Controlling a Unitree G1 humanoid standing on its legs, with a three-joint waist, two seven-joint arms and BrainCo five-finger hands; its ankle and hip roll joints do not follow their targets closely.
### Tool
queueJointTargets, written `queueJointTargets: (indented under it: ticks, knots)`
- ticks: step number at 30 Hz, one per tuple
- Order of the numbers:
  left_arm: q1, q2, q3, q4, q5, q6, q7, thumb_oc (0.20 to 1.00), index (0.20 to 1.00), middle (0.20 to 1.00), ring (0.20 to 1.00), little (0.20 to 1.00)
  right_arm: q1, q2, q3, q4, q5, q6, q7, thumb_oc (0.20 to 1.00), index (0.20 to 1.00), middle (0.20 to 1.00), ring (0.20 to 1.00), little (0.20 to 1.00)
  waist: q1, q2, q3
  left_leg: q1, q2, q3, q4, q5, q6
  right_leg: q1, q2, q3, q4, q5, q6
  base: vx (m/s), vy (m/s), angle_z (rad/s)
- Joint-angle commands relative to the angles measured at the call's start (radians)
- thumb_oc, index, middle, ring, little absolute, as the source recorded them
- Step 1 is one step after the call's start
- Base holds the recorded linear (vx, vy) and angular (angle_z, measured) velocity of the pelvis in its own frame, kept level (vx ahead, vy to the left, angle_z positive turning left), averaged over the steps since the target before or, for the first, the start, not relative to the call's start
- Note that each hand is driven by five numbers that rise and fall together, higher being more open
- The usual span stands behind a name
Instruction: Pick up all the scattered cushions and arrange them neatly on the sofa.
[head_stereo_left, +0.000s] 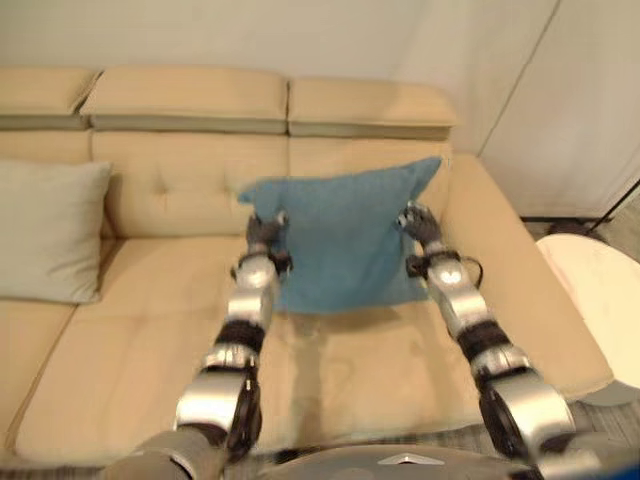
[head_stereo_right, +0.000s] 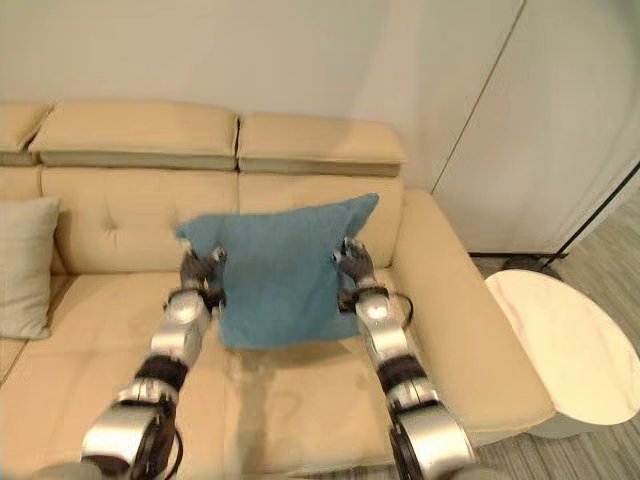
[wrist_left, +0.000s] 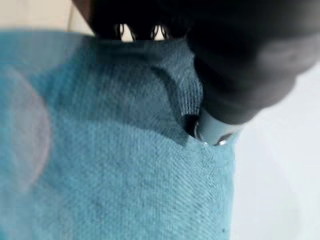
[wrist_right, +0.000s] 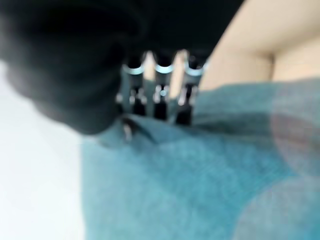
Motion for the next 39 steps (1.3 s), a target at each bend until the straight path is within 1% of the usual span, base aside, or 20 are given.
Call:
queueJointTargets:
  ticks: [1, 2, 3, 4, 8, 13, 16, 22, 23, 24, 25, 27, 28, 29, 30, 31, 33, 36, 37, 39]
  knots:
    - [-0.536, 0.023, -0.184, 0.179, 0.031, -0.126, 0.002, 0.2, 0.2, 0.2, 0.2, 0.2, -0.445, 0.029, 0.063, 0.106, 0.091, -0.13, 0.016, 0.2, 0.2, 0.2, 0.2, 0.2, 0.019, -0.017, 0.12, -0.073, 0.023, 0.02, 0.026, -0.059, -0.037, -0.07, -0.02, 0.051, -0.036, 0.092, 0.054, -0.4, 0.136, 0.26]
    - [-0.603, 0.045, -0.22, 0.235, 0.027, -0.145, 0.006, 0.2, 0.2, 0.2, 0.2, 0.2, -0.509, 0.017, 0.095, 0.158, 0.098, -0.142, 0.013, 0.2, 0.2, 0.2, 0.2, 0.2, 0.017, -0.016, 0.135, -0.112, 0.014, 0.022, 0.025, -0.051, -0.037, -0.11, -0.018, 0.054, -0.037, 0.105, 0.061, -0.4, 0.136, 0.23]
    - [-0.607, 0.046, -0.22, 0.237, 0.026, -0.146, 0.005, 0.2, 0.2, 0.2, 0.2, 0.2, -0.513, 0.016, 0.094, 0.16, 0.098, -0.143, 0.013, 0.2, 0.2, 0.2, 0.2, 0.2, 0.016, -0.016, 0.134, -0.116, 0.014, 0.021, 0.027, -0.052, -0.036, -0.113, -0.018, 0.053, -0.037, 0.105, 0.061, -0.23, 0.129, -0.08]
    - [-0.719, 0.082, -0.281, 0.33, -0.004, -0.179, 0.002, 0.2, 0.2, 0.2, 0.2, 0.2, -0.621, -0.002, 0.128, 0.245, 0.124, -0.161, 0.006, 0.2, 0.2, 0.2, 0.2, 0.2, 0.011, -0.014, 0.146, -0.18, 0.002, 0.024, 0.017, -0.038, -0.034, -0.181, -0.023, 0.057, -0.038, 0.124, 0.076, -0.14, 0.122, -0.16]
    - [-0.871, 0.104, -0.366, 0.465, -0.074, -0.236, -0.014, 0.2, 0.2, 0.2, 0.2, 0.2, -0.788, -0.04, 0.208, 0.392, 0.136, -0.196, -0.008, 0.2, 0.2, 0.2, 0.2, 0.2, 0.009, 0.0, 0.158, -0.272, -0.021, 0.041, -0.022, -0.007, -0.047, -0.286, -0.034, 0.067, -0.038, 0.132, 0.105, -0.07, 0.155, -0.09]
    - [-0.978, 0.128, -0.422, 0.547, -0.128, -0.242, -0.033, 0.2, 0.2, 0.2, 0.2, 0.2, -0.924, -0.059, 0.253, 0.516, 0.141, -0.212, -0.021, 0.2, 0.2, 0.2, 0.2, 0.2, 0.006, 0.01, 0.163, -0.379, -0.037, 0.043, -0.023, 0.005, -0.067, -0.381, -0.051, 0.049, -0.038, 0.131, 0.135, 0.01, 0.108, 0.04]
    - [-1.037, 0.136, -0.449, 0.59, -0.167, -0.245, -0.021, 0.2, 0.2, 0.2, 0.2, 0.2, -1.015, -0.087, 0.303, 0.596, 0.123, -0.226, -0.07, 0.2, 0.2, 0.2, 0.2, 0.2, 0.006, 0.014, 0.162, -0.458, -0.048, 0.042, -0.023, 0.015, -0.082, -0.454, -0.075, 0.032, -0.038, 0.135, 0.166, 0.02, 0.107, 0.15]
    - [-1.074, 0.149, -0.431, 0.593, -0.204, -0.245, 0.023, 0.2, 0.2, 0.2, 0.2, 0.2, -1.066, -0.129, 0.321, 0.611, 0.112, -0.223, -0.11, 0.2, 0.2, 0.2, 0.2, 0.2, 0.017, 0.01, 0.14, -0.525, -0.063, 0.04, -0.023, 0.019, -0.086, -0.522, -0.097, 0.015, -0.038, 0.146, 0.195, 0.04, 0.07, 0.05]
    - [-1.084, 0.153, -0.427, 0.596, -0.209, -0.234, 0.028, 0.2, 0.2, 0.2, 0.2, 0.2, -1.074, -0.131, 0.316, 0.61, 0.118, -0.218, -0.106, 0.332, 0.332, 0.332, 0.332, 0.332, 0.017, 0.01, 0.136, -0.535, -0.064, 0.043, -0.023, 0.021, -0.088, -0.534, -0.101, 0.013, -0.038, 0.149, 0.198, 0.05, 0.04, 0.04]
    - [-1.098, 0.166, -0.419, 0.643, -0.233, -0.172, 0.02, 1.0, 1.0, 1.0, 1.0, 1.0, -1.092, -0.137, 0.312, 0.634, 0.13, -0.193, -0.094, 1.0, 1.0, 1.0, 1.0, 1.0, 0.016, 0.007, 0.129, -0.547, -0.065, 0.047, -0.023, 0.022, -0.091, -0.549, -0.107, 0.011, -0.038, 0.155, 0.207, 0.05, 0.04, 0.04]
    - [-1.1, 0.167, -0.42, 0.645, -0.234, -0.172, 0.019, 1.0, 1.0, 1.0, 1.0, 1.0, -1.094, -0.137, 0.312, 0.636, 0.131, -0.193, -0.093, 1.0, 1.0, 1.0, 1.0, 1.0, 0.016, 0.007, 0.128, -0.549, -0.065, 0.048, -0.023, 0.022, -0.091, -0.551, -0.107, 0.011, -0.038, 0.155, 0.207, 0.04, 0.034, 0.03]
    - [-1.12, 0.183, -0.401, 0.704, -0.282, -0.039, -0.029, 1.0, 1.0, 1.0, 1.0, 1.0, -1.12, -0.149, 0.328, 0.727, 0.119, -0.111, -0.086, 1.0, 1.0, 1.0, 1.0, 1.0, 0.022, 0.009, 0.122, -0.566, -0.074, 0.048, -0.023, 0.026, -0.092, -0.559, -0.118, 0.005, -0.038, 0.159, 0.215, 0.03, 0.031, 0.08]
    - [-1.121, 0.183, -0.401, 0.704, -0.282, -0.038, -0.03, 1.0, 1.0, 1.0, 1.0, 1.0, -1.122, -0.149, 0.329, 0.728, 0.119, -0.111, -0.086, 1.0, 1.0, 1.0, 1.0, 1.0, 0.022, 0.01, 0.122, -0.567, -0.074, 0.048, -0.023, 0.026, -0.092, -0.56, -0.119, 0.005, -0.038, 0.159, 0.215, 0.04, 0.043, 0.24]
    - [-1.123, 0.198, -0.401, 0.721, -0.287, 0.02, -0.044, 1.0, 1.0, 1.0, 1.0, 1.0, -1.129, -0.149, 0.331, 0.743, 0.116, -0.08, -0.084, 1.0, 1.0, 1.0, 1.0, 1.0, 0.025, 0.013, 0.123, -0.569, -0.079, 0.048, -0.023, 0.027, -0.093, -0.559, -0.122, 0.005, -0.038, 0.158, 0.216, 0.02, 0.026, 0.43]
    - [-1.124, 0.199, -0.401, 0.721, -0.287, 0.021, -0.045, 1.0, 1.0, 1.0, 1.0, 1.0, -1.13, -0.149, 0.331, 0.744, 0.116, -0.08, -0.084, 1.0, 1.0, 1.0, 1.0, 1.0, 0.024, 0.013, 0.123, -0.569, -0.079, 0.048, -0.023, 0.027, -0.093, -0.559, -0.122, 0.005, -0.038, 0.157, 0.216, 0.03, 0.041, 0.43]
    - [-1.114, 0.219, -0.42, 0.725, -0.271, 0.091, -0.06, 1.0, 1.0, 1.0, 1.0, 1.0, -1.132, -0.158, 0.341, 0.764, 0.094, -0.059, -0.095, 1.0, 1.0, 1.0, 1.0, 1.0, 0.025, 0.018, 0.125, -0.57, -0.082, 0.048, -0.023, 0.029, -0.094, -0.559, -0.125, 0.003, -0.038, 0.158, 0.216, 0.02, 0.024, -0.05]
    - [-1.113, 0.243, -0.419, 0.725, -0.267, 0.109, -0.031, 1.0, 1.0, 1.0, 1.0, 1.0, -1.129, -0.165, 0.345, 0.772, 0.079, -0.049, -0.103, 1.0, 1.0, 1.0, 1.0, 1.0, 0.028, 0.021, 0.126, -0.569, -0.084, 0.045, -0.023, 0.03, -0.095, -0.558, -0.129, 0.005, -0.038, 0.159, 0.216, 0.02, 0.02, -0.37]
    - [-1.113, 0.276, -0.412, 0.725, -0.272, 0.107, 0.018, 1.0, 1.0, 1.0, 1.0, 1.0, -1.123, -0.172, 0.342, 0.773, 0.07, -0.041, -0.115, 1.0, 1.0, 1.0, 1.0, 1.0, 0.031, 0.025, 0.13, -0.565, -0.087, 0.04, -0.023, 0.03, -0.094, -0.552, -0.131, 0.002, -0.038, 0.157, 0.216, 0.02, 0.003, 0.03]
    - [-1.117, 0.32, -0.402, 0.725, -0.295, 0.094, 0.039, 1.0, 1.0, 1.0, 1.0, 1.0, -1.12, -0.183, 0.338, 0.765, 0.066, -0.042, -0.126, 1.0, 1.0, 1.0, 1.0, 1.0, 0.03, 0.027, 0.134, -0.561, -0.088, 0.04, -0.023, 0.03, -0.094, -0.548, -0.133, 0.004, -0.038, 0.157, 0.216, 0.02, -0.002, 0.36]
    - [-1.111, 0.359, -0.403, 0.725, -0.308, 0.096, 0.032, 1.0, 1.0, 1.0, 1.0, 1.0, -1.122, -0.191, 0.336, 0.765, 0.063, -0.046, -0.129, 1.0, 1.0, 1.0, 1.0, 1.0, 0.028, 0.028, 0.138, -0.556, -0.085, 0.038, -0.023, 0.029, -0.094, -0.542, -0.132, 0.007, -0.038, 0.156, 0.216, 0.02, -0.005, 0.34]
